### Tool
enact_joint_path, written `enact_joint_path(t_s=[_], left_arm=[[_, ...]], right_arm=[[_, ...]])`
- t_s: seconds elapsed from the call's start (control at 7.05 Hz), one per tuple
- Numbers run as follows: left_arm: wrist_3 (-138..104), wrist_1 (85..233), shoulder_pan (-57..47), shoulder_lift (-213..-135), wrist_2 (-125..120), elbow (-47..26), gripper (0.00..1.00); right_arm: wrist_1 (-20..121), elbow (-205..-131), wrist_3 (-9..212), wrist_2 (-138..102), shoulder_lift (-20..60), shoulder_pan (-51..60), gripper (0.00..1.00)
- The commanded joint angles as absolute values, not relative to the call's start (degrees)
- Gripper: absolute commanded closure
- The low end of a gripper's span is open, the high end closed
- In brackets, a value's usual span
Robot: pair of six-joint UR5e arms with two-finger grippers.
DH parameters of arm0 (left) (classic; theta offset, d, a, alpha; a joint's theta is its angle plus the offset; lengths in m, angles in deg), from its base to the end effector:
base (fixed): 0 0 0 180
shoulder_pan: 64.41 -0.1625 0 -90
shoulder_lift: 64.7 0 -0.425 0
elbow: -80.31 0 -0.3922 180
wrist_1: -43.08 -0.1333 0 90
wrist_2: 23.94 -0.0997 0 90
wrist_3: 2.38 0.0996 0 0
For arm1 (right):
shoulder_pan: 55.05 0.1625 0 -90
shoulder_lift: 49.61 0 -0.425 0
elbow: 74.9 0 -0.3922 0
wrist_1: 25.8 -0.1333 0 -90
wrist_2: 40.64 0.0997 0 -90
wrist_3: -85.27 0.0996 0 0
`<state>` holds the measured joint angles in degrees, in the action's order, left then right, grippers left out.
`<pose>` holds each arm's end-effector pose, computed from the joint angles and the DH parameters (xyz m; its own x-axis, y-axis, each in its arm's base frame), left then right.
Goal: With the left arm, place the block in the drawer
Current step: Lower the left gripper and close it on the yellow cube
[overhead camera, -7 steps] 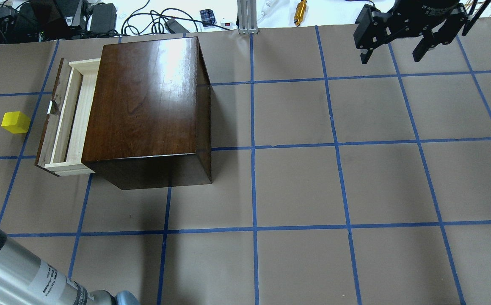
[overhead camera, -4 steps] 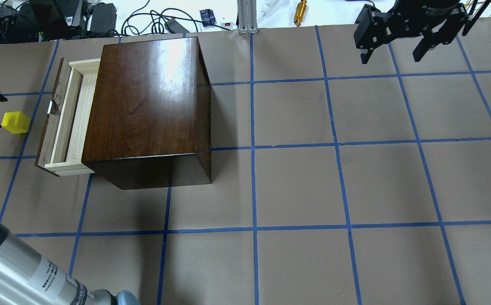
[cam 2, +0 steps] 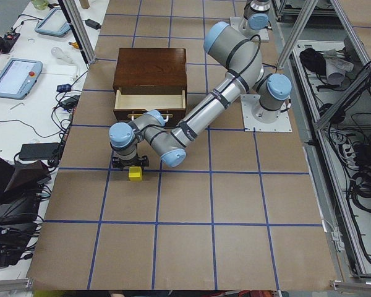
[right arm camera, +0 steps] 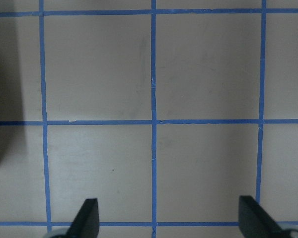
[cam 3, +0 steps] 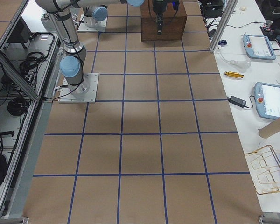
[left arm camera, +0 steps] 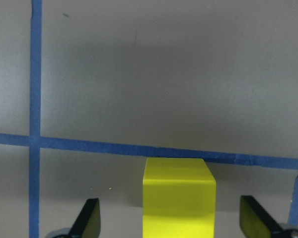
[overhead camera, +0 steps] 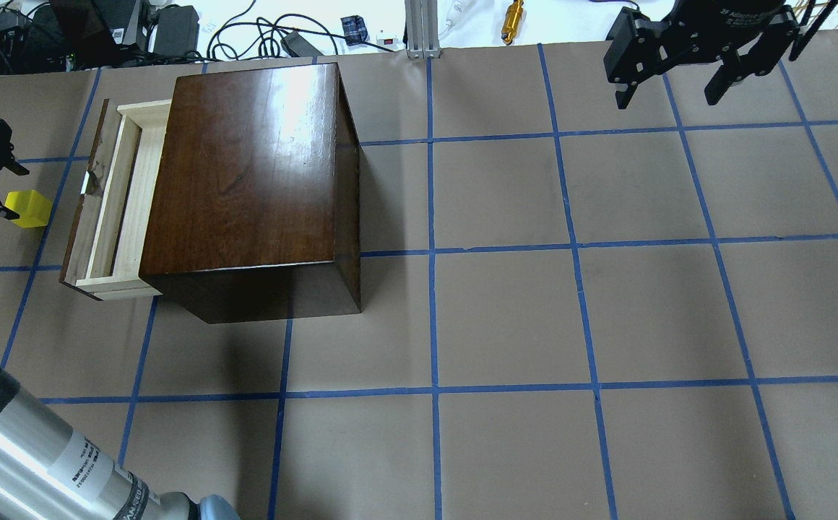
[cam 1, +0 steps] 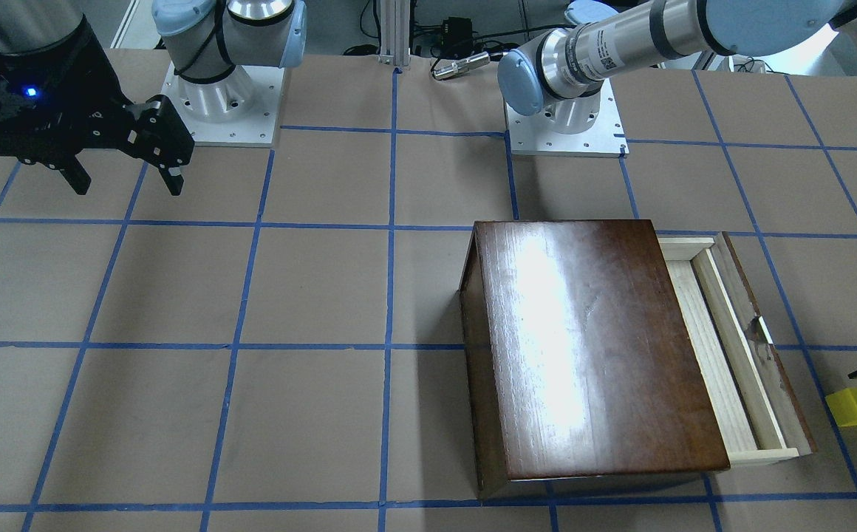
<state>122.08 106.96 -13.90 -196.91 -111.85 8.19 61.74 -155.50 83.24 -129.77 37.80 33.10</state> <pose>0.3685 -0.6625 0.2193 -0.0873 0.9951 -0.0464 0.9961 0.0868 -0.0124 0.1181 -0.5197 0.5418 -0.9999 -0.0042 -0.0124 -0.0032 0.9971 -0.0763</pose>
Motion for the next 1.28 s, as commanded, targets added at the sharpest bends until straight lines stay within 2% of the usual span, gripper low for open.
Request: enact_joint_path(t_s=[0.0, 0.57, 0.85, 1.13], left_arm=[[122.1, 106.9, -14.7, -197.3, -112.3, 8.2, 0.02], [121.6, 106.9, -15.0, -199.6, -111.8, 8.2, 0.02], [121.8, 106.9, -15.0, -199.7, -111.7, 8.2, 0.1], [121.8, 106.9, -14.9, -199.9, -111.6, 8.0, 0.1]], right_arm=[[61.7, -155.5, 83.2, -129.8, 37.8, 33.0, 0.0], [61.7, -155.5, 83.2, -129.8, 37.8, 33.0, 0.0], [61.7, -155.5, 83.2, -129.8, 37.8, 33.0, 0.0], [61.7, -155.5, 83.2, -129.8, 37.8, 33.1, 0.0]])
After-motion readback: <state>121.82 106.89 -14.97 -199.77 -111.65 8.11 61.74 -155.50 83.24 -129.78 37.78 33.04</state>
